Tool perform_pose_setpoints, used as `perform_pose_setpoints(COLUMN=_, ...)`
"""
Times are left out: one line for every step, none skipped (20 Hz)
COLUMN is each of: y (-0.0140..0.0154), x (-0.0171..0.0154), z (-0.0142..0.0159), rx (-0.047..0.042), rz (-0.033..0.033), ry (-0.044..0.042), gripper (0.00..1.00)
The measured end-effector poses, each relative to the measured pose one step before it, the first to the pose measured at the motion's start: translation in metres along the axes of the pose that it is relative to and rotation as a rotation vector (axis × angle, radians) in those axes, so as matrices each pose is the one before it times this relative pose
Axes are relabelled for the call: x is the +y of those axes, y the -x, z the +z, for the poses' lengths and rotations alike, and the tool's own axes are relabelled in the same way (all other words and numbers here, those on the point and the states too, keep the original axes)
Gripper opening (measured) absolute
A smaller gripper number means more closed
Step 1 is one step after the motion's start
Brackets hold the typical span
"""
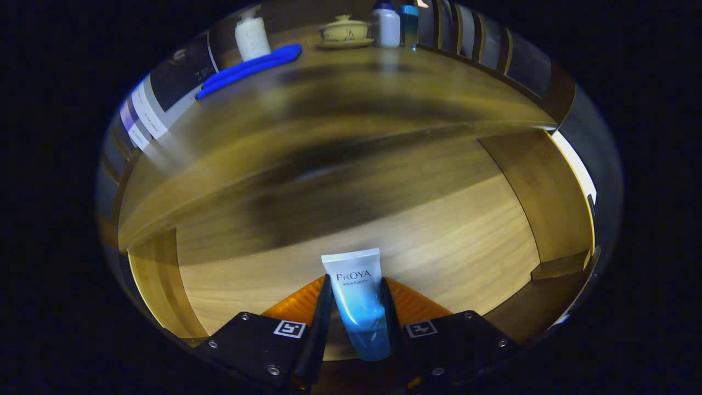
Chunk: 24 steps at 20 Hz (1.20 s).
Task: Pull open the drawer, take out the items inside it, and place them on the countertop above the cabinet.
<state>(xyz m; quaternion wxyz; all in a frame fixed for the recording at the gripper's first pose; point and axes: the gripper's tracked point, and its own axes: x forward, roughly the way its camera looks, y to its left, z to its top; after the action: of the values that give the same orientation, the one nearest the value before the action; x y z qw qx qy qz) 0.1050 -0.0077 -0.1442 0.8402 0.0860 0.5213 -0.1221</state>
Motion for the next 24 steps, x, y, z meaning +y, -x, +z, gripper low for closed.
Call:
perform_pose_setpoints(y=0.00201, x=-0.00375, z=0.00348, rx=-0.01937, rz=-0.00587, ry=0.00528, gripper=0.51)
perform_pose_setpoints(y=0.00216, x=-0.00176, z=0.00194, rx=-0.02593, rz=0.00246, ry=-0.0035, gripper=0.51)
perform_pose_setpoints(y=0.00202, x=-0.0036, z=0.00441, rx=-0.02459, rz=-0.00377, ry=-0.02308, gripper=0.51)
perform_pose_setpoints(y=0.00301, x=-0.00251, z=0.00299, rx=-0.02702, rz=0.00562, ry=-0.01416, gripper=0.51)
perform_pose_setpoints(y=0.00356, x=-0.00251, z=0.00327, rx=-0.01819, rz=-0.00266, ry=-0.0079, gripper=0.51)
perform_pose_setpoints(y=0.00404, x=-0.00178, z=0.00432, rx=-0.02817, rz=-0.00029, ry=0.00698, gripper=0.51)
perform_pose_setpoints(y=0.0039, x=-0.0011, z=0.0055, rx=-0.0256, rz=-0.00001, ry=0.00571, gripper=0.51)
perform_pose_setpoints(y=0.00393, x=0.00139, z=0.00527, rx=-0.03289, rz=0.01289, ry=0.00301, gripper=0.51)
perform_pose_setpoints(y=0.00504, x=0.00227, z=0.00729, rx=-0.03825, rz=0.01577, ry=-0.00579, gripper=0.51)
perform_pose_setpoints(y=0.00589, x=0.00181, z=0.00655, rx=-0.0379, rz=0.01113, ry=-0.01579, gripper=0.51)
perform_pose_setpoints(y=0.00383, x=0.00148, z=0.00572, rx=-0.03473, rz=0.01036, ry=-0.00957, gripper=0.51)
perform_pose_setpoints(y=0.00545, x=0.0002, z=0.00627, rx=-0.03013, rz=0.0052, ry=-0.00665, gripper=0.51)
perform_pose_setpoints(y=0.00592, x=-0.00045, z=0.00596, rx=-0.02995, rz=-0.00025, ry=0.00179, gripper=0.51)
perform_pose_setpoints(y=0.00526, x=-0.00071, z=0.0052, rx=-0.02129, rz=0.00027, ry=0.00864, gripper=0.51)
perform_pose_setpoints(y=0.00393, x=-0.00115, z=0.00535, rx=-0.02071, rz=-0.00269, ry=0.01109, gripper=0.51)
perform_pose_setpoints(y=0.00291, x=0.00068, z=0.00404, rx=-0.01689, rz=0.00297, ry=0.00699, gripper=0.51)
perform_pose_setpoints(y=0.00263, x=0.00189, z=0.00638, rx=-0.0189, rz=0.00533, ry=0.00397, gripper=0.51)
perform_pose_setpoints(y=0.00251, x=0.00152, z=0.00599, rx=-0.02407, rz=0.0044, ry=0.0027, gripper=0.51)
perform_pose_setpoints(y=0.0023, x=0.00111, z=0.00573, rx=-0.02119, rz=0.00443, ry=0.0015, gripper=0.51)
perform_pose_setpoints(y=0.00182, x=0.00082, z=0.00544, rx=-0.01738, rz=0.00211, ry=0.00285, gripper=0.51)
perform_pose_setpoints(y=0.00274, x=0.00082, z=0.00726, rx=-0.02369, rz=0.00465, ry=0.00844, gripper=0.51)
perform_pose_setpoints(y=0.00302, x=0.00022, z=0.00673, rx=-0.01382, rz=-0.00234, ry=0.00324, gripper=0.51)
perform_pose_setpoints(y=0.00224, x=0.00241, z=0.00713, rx=-0.01716, rz=0.00677, ry=-0.00053, gripper=0.51)
perform_pose_setpoints(y=0.00073, x=0.00341, z=0.0061, rx=-0.01378, rz=0.00719, ry=-0.00439, gripper=0.51)
